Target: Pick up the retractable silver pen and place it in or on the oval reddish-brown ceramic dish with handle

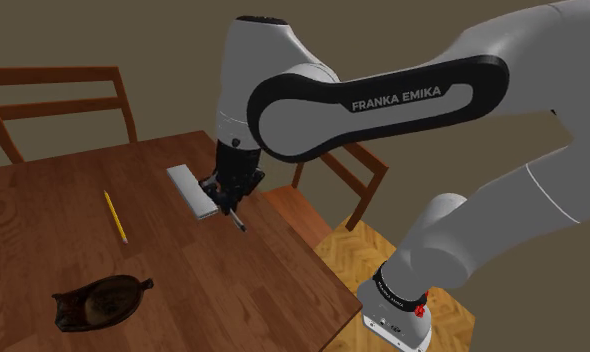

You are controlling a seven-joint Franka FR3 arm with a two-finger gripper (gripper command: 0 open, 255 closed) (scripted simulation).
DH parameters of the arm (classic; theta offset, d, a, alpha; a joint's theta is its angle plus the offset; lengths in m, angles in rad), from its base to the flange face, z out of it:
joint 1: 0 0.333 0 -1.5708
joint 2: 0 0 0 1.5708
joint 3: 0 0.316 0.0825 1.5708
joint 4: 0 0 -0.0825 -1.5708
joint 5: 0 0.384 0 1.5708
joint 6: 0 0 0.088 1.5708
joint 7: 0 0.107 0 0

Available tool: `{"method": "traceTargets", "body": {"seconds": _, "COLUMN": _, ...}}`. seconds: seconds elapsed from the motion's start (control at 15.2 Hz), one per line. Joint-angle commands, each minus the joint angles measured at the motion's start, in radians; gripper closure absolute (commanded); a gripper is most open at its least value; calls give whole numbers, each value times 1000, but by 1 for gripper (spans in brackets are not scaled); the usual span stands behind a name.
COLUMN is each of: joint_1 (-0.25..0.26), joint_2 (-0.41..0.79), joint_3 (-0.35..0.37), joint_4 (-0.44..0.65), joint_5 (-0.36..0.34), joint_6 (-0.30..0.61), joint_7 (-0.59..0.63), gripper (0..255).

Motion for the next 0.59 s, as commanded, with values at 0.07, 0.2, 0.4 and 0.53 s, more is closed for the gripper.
{"method": "traceTargets", "body": {"seconds": 0.07, "joint_1": 1, "joint_2": 54, "joint_3": 40, "joint_4": 64, "joint_5": -21, "joint_6": -5, "joint_7": 58, "gripper": 255}}
{"method": "traceTargets", "body": {"seconds": 0.2, "joint_1": 1, "joint_2": 118, "joint_3": 80, "joint_4": 125, "joint_5": -50, "joint_6": -1, "joint_7": 119, "gripper": 255}}
{"method": "traceTargets", "body": {"seconds": 0.4, "joint_1": 4, "joint_2": 222, "joint_3": 138, "joint_4": 226, "joint_5": -113, "joint_6": -1, "joint_7": 217, "gripper": 255}}
{"method": "traceTargets", "body": {"seconds": 0.53, "joint_1": 13, "joint_2": 299, "joint_3": 172, "joint_4": 299, "joint_5": -168, "joint_6": -6, "joint_7": 287, "gripper": 255}}
